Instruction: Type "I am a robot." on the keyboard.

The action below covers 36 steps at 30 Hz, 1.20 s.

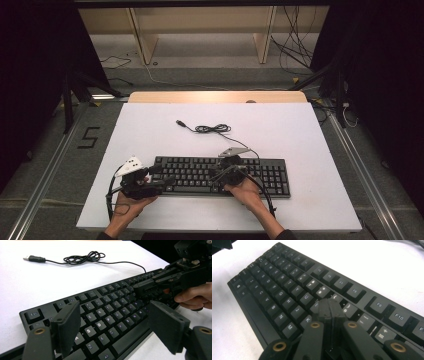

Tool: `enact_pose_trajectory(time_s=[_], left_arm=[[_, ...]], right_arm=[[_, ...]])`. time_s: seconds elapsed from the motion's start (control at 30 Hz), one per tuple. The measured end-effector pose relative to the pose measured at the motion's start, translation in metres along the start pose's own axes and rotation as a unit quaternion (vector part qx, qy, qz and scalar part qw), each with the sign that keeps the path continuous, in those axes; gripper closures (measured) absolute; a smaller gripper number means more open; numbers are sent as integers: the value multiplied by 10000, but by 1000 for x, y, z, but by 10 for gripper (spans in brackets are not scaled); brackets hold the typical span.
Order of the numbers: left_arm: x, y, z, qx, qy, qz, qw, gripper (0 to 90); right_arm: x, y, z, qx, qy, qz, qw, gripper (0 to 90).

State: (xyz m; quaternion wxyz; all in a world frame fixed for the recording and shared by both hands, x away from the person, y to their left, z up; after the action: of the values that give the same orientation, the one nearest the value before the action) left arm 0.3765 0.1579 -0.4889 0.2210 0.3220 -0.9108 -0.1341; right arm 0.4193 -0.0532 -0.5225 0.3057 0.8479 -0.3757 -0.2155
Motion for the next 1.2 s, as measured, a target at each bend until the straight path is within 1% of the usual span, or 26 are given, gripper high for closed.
enact_pose_trajectory(time_s=[0.17, 0.23, 0.37, 0.5, 0.6, 0.73, 0.97, 1.1, 1.2], left_arm=[[0, 0, 0, -7, -3, -12, 10000, 261], [0, 0, 0, -8, -1, -13, 10000, 261], [0, 0, 0, -27, -13, -16, 10000, 261], [0, -1, 1, -41, -21, -14, 10000, 261], [-1, 0, 0, -26, -8, -20, 10000, 261], [-1, 0, 0, -25, 9, -27, 10000, 261], [-1, -1, 0, -46, -14, -36, 10000, 261], [-1, -2, 1, -67, -12, -53, 10000, 262], [-1, -2, 0, -64, 3, -60, 10000, 265]], right_arm=[[1, -3, 3, -54, 44, 45, 10000, 900], [1, -4, 3, -33, 28, 31, 10000, 900], [0, -4, 4, -27, 87, 93, 9999, 900], [1, -3, 3, -21, 52, 68, 10000, 900], [1, -1, 2, 21, -31, 45, 10000, 898], [1, 3, -1, 117, -130, -32, 9998, 866], [-4, 9, -4, 259, -122, -165, 9995, 822], [-7, 12, -4, 314, -104, -256, 9991, 766], [-10, 16, -5, 377, -69, -316, 9988, 706]])
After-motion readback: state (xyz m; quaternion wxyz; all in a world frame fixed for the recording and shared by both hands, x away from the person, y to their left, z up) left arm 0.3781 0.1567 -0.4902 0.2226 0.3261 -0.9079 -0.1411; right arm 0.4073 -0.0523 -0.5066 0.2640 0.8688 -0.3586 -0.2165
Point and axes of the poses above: each handheld gripper's, and its own axes: y roughly backward along the jaws, z roughly out of its underside, x roughly to its right, the point moved 7 cm from there along -y, roughly forward along the jaws, and after that the axes turned 6 degrees about z, right-handed, at the moved point
